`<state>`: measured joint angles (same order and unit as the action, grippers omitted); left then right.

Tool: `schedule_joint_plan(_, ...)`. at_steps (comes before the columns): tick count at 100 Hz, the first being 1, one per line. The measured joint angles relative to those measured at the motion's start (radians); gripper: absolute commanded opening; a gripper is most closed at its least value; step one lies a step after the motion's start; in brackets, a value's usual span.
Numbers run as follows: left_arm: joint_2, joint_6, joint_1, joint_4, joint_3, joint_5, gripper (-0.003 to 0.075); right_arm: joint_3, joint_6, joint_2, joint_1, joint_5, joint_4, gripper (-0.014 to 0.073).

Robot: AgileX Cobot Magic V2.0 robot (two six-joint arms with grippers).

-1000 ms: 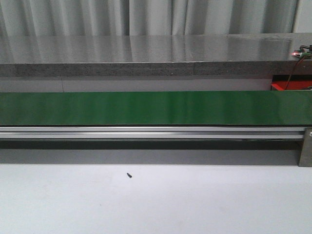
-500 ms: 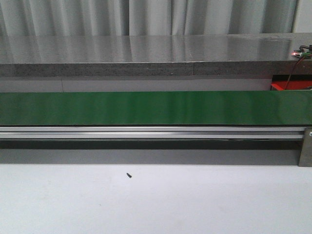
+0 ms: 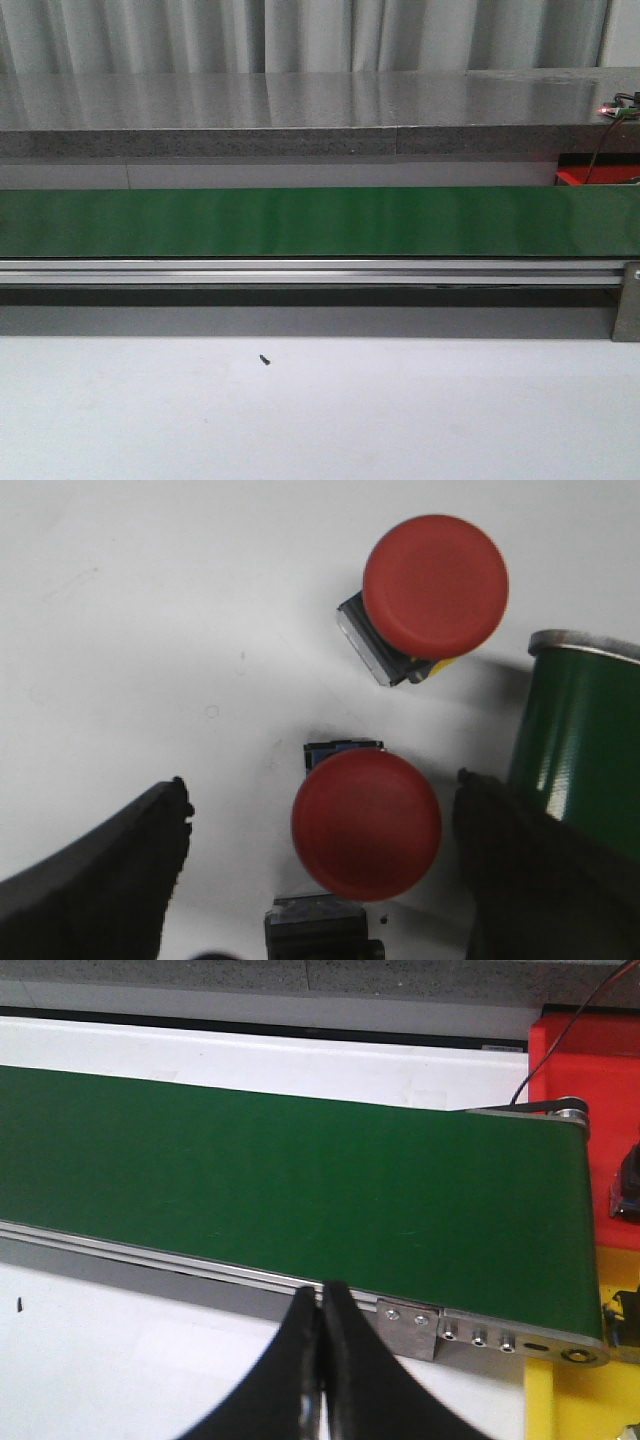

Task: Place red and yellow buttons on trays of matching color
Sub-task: 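Lower the left gripper onto a red-capped button and close on it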

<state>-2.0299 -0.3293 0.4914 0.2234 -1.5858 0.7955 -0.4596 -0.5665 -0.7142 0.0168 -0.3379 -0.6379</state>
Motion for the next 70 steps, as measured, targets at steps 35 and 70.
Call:
schedule_joint_plan(35, -0.023, -0.001, 0.0, -0.02, 0.0, 0.007, 0.0515, 0.0, 0.0, 0.0, 0.0, 0.0, -0.008, -0.0113)
schedule_joint_plan(70, -0.039, -0.002, 0.0, -0.001, 0.0, 0.002, 0.0212, 0.0, 0.0, 0.0, 0.0, -0.002, -0.011, -0.0113)
